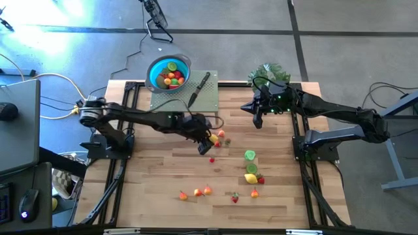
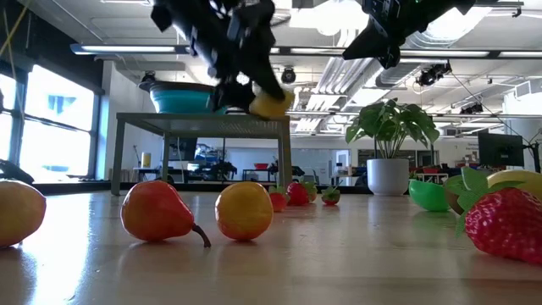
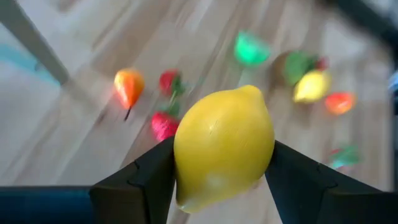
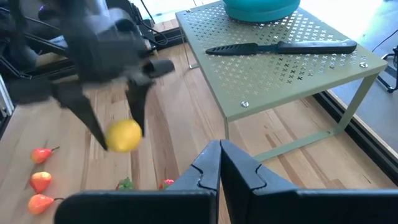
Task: Pick & Place Fruit
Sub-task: Put the lemon into the strainer bowl on the shelf
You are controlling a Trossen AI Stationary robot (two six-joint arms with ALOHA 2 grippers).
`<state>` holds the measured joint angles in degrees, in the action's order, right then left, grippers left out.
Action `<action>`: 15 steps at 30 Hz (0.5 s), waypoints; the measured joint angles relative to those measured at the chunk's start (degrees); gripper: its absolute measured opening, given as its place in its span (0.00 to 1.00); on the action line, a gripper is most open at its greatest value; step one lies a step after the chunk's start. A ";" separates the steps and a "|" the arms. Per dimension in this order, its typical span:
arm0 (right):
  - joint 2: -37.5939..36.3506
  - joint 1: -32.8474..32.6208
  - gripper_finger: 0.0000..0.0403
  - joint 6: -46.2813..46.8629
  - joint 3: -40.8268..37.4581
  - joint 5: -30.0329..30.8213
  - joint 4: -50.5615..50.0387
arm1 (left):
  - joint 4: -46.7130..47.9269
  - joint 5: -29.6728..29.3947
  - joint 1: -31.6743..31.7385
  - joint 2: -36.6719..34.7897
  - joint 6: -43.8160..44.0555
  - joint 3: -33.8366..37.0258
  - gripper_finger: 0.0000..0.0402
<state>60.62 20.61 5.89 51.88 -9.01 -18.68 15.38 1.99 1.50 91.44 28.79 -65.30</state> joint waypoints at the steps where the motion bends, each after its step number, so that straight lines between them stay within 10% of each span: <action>1: 0.00 0.02 0.01 -0.01 0.00 0.06 0.00 | -0.53 0.00 0.00 -0.95 0.18 -0.19 0.51; 8: 0.02 -0.01 0.01 -0.11 0.00 0.06 0.41 | 2.04 -3.92 0.00 -5.63 -0.30 -6.25 0.51; 15: 0.02 -0.01 0.01 -0.13 0.00 0.06 0.51 | 9.25 -22.03 0.00 -6.09 -6.08 -18.21 0.51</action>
<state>60.64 20.60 5.76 51.88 -8.95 -18.17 24.63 -20.04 1.50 85.35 22.71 -83.50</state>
